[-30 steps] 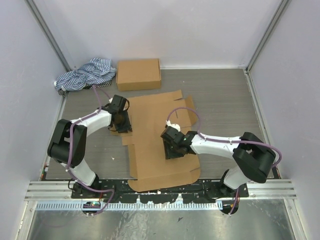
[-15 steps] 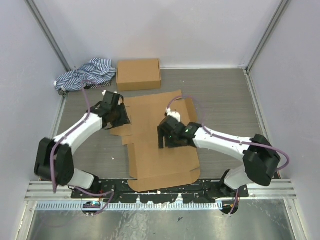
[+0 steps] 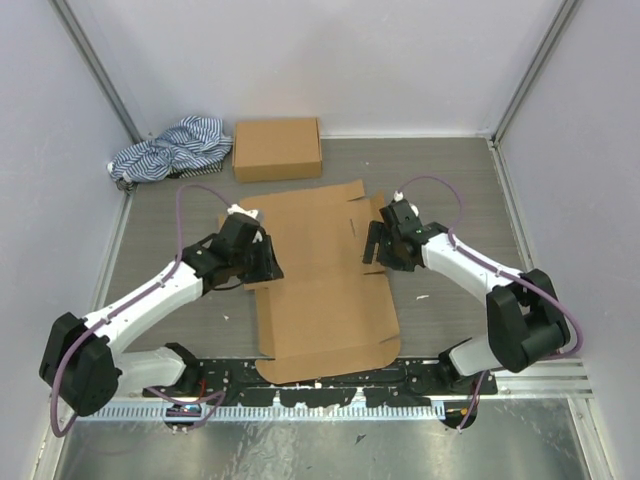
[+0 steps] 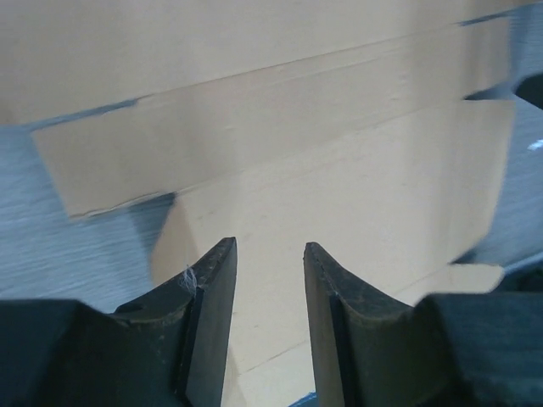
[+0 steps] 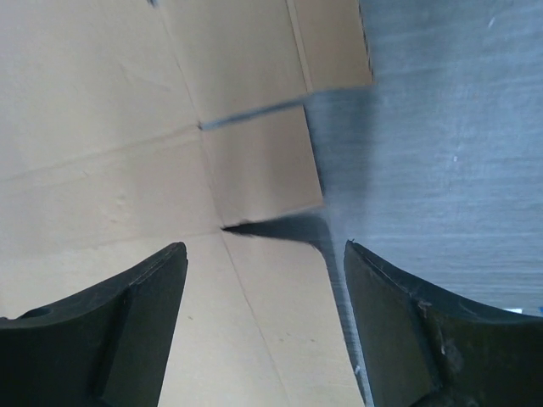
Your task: Fold the paper box
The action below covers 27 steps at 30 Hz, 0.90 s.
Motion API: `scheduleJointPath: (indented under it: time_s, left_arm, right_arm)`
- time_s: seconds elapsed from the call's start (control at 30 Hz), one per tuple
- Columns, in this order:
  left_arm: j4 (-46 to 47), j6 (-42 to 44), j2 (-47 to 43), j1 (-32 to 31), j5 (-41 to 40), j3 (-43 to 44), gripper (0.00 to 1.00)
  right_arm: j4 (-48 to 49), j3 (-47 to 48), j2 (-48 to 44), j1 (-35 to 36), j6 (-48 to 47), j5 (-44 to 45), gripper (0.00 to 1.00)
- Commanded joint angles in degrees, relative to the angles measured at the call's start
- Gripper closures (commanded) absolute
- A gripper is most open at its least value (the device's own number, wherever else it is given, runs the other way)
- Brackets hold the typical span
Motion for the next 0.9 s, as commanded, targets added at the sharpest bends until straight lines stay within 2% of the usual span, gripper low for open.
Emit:
scheduleJointPath:
  time_s: [0.0,0.23,0.4,0.67,0.87]
  left_arm:
    - [-5.84,-2.26,-2.68,-0.07,-7.72,-4.95,0.54]
    - [-0.31,-5.03,-3.04,-1.02,-2.53,-9.32,0.55]
    - [0.83,-5.64,0.58,-3.69,-2.58,-8.65,0.56]
    - [2.21,-5.63,2.52,-4.27,-3.05,-8.16,0.56]
    - [1.31,-4.04,6.17,-4.44,-3.6,-5.28,0.56]
  right_arm:
    - [1.04,-4.21,-4.34,0.21,-1.8,-1.73,0.2]
    - [3.41,-6.61,-1.58,0.0,-2.65,-2.69,0.21]
    - [3.67,-7.47,-2.72,-0.04,-1.8,-6.26,0.23]
    - [4.11,-14.51,-8.39,-0.05,-2.12,-10.19,0.29]
    - [5.41,-18.47,-13.39,1.98,-0.58,-14.8,0.4]
